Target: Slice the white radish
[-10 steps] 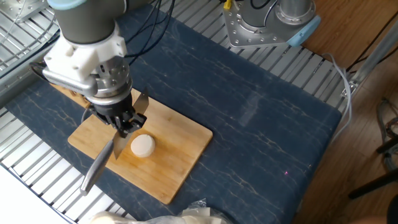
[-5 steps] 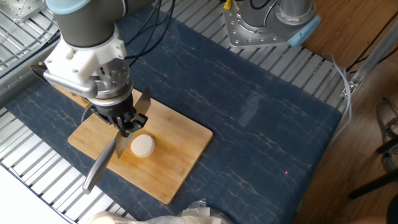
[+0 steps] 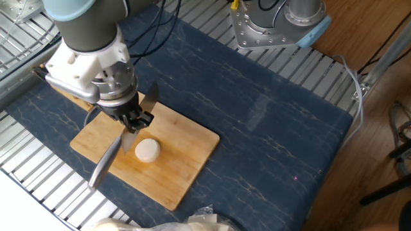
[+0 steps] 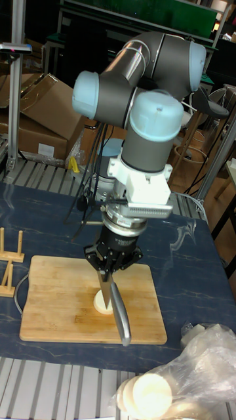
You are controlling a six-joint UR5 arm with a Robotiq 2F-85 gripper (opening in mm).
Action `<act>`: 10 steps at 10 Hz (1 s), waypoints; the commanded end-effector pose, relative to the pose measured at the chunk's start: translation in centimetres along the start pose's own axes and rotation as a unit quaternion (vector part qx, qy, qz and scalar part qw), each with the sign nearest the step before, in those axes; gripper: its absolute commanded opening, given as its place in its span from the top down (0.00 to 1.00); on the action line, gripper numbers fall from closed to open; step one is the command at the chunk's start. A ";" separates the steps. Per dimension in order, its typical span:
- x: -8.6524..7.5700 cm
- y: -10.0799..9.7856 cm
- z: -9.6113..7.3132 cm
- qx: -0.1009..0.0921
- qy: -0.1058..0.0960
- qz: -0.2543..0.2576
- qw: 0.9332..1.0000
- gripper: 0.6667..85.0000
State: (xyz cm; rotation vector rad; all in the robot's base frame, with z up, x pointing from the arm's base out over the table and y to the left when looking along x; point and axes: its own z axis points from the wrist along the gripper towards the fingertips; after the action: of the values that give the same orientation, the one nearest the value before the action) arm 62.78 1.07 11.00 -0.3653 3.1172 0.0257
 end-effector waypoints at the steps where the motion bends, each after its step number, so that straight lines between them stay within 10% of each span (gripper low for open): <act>1: -2.1 0.8 1.8 -0.001 -0.010 -0.003 1.000 1.00; 10: -2.0 -0.1 2.3 0.008 0.003 -0.009 1.000 1.00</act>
State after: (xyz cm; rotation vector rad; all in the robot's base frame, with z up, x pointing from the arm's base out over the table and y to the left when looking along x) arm 64.53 1.29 8.78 -0.4020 3.1189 -0.0176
